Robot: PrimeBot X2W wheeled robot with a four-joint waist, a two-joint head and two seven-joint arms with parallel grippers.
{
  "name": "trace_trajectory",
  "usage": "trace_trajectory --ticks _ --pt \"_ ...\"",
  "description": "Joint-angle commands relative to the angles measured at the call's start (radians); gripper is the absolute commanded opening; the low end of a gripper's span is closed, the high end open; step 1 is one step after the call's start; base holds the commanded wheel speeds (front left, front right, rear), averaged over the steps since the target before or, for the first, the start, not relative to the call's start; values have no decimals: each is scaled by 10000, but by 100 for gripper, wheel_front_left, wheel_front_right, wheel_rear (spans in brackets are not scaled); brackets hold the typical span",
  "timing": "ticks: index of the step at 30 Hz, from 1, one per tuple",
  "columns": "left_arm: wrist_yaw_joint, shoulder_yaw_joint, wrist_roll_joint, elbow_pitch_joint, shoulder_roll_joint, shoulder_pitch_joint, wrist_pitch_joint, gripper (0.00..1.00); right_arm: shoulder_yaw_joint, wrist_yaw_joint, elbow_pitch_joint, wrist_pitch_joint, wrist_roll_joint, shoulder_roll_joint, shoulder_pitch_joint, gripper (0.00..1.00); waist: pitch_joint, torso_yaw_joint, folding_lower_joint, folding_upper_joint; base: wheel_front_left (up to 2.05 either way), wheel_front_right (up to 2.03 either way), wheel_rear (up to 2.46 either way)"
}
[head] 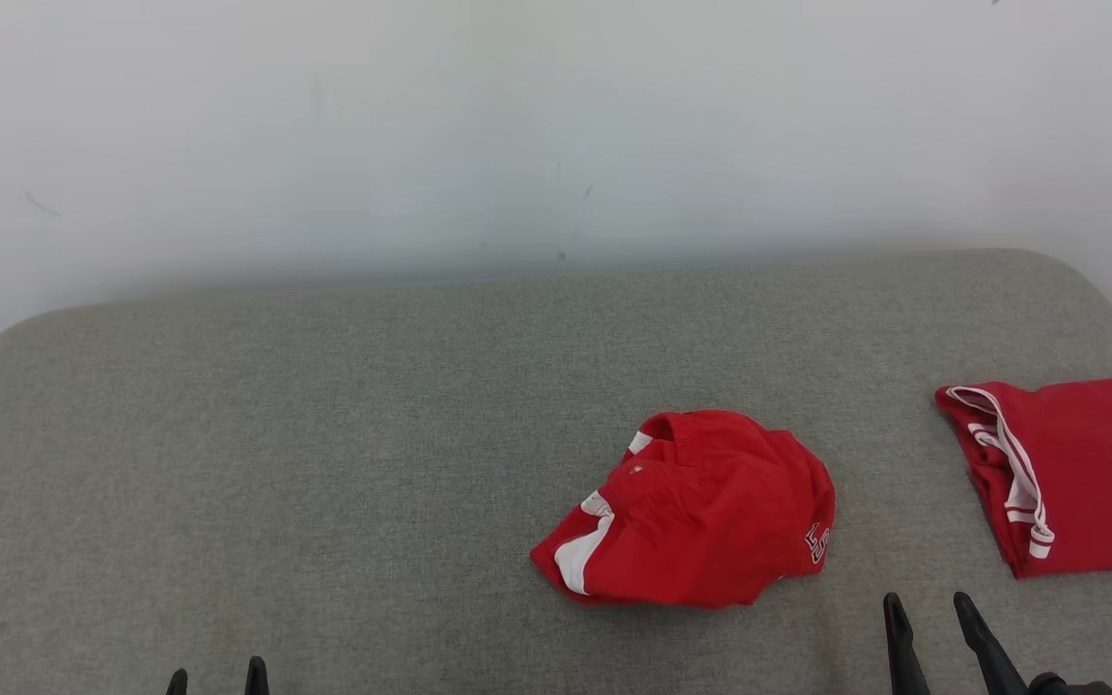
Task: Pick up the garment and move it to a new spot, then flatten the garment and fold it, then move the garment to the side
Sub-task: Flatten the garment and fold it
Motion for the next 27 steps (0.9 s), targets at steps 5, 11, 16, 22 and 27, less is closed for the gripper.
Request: trace_trajectory --ticks 5,11,16,22,27 --pt "-75 -21 0 64 -29 37 -25 100 89 -26 -55 -3 -2 32 -121 100 12 -15 0 0 0 0 0" --pt "-101 -111 -99 57 -33 30 -25 100 180 -26 -20 -23 44 9 -131 100 40 -54 0 0 0 0 0" --pt "-107 -129 -98 74 -34 -31 -25 100 223 -26 -27 -26 49 29 -168 100 61 -114 0 0 0 0 0" --pt "-147 -663 -942 667 -37 -866 -16 100 287 -26 -28 -24 66 38 -269 100 128 -241 0 0 0 0 0" --pt "-133 -1198 -1665 1422 24 -2313 1163 100 367 -26 -38 1 80 44 -400 100 239 -441 0 0 0 0 0"
